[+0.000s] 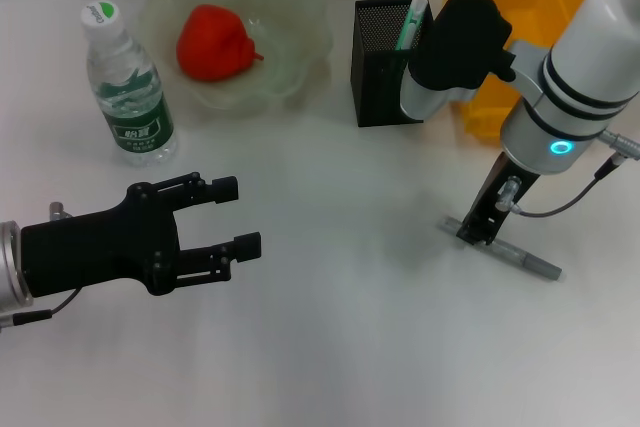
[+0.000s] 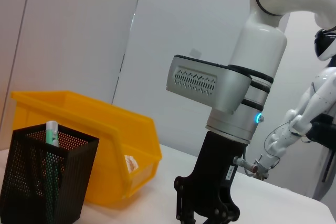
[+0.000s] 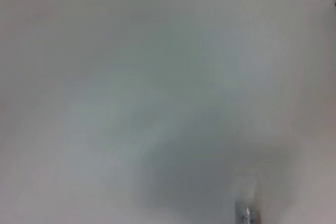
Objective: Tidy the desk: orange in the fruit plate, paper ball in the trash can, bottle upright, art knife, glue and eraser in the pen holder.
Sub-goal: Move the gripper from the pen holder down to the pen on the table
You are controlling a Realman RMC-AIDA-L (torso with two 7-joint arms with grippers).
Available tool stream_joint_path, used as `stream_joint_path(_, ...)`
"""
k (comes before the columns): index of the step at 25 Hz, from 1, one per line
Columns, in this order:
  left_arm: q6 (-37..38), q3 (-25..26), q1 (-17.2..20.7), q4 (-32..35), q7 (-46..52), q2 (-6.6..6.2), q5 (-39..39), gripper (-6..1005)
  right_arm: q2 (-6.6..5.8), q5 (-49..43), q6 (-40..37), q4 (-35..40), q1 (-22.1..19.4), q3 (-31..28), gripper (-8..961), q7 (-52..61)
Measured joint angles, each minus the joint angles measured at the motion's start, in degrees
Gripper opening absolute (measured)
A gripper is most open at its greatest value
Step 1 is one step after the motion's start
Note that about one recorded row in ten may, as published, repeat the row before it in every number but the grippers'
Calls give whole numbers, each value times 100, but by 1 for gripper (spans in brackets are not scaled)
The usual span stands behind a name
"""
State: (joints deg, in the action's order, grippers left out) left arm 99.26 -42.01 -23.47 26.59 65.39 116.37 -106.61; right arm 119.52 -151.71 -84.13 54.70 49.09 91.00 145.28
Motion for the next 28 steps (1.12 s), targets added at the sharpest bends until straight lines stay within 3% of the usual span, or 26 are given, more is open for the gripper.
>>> stream_joint_path(4,-6,0,0,-4,0,0,0,787,-3,-1,-57,119,-21,-3,107,1)
stream_joint_path(9,-4,0,0,-3,0,0,0,787,-6,-1,-268,463,-61,-18,91,38)
stream_joint_path(16,16,0,1,2,0,0,0,787,-16,-12,-474,745,-71,-74,-2,117)
stream_joint_path(28,13,0,1,5,19,0,0,787,-27,-149,-538,661,-64,-103,106,247)
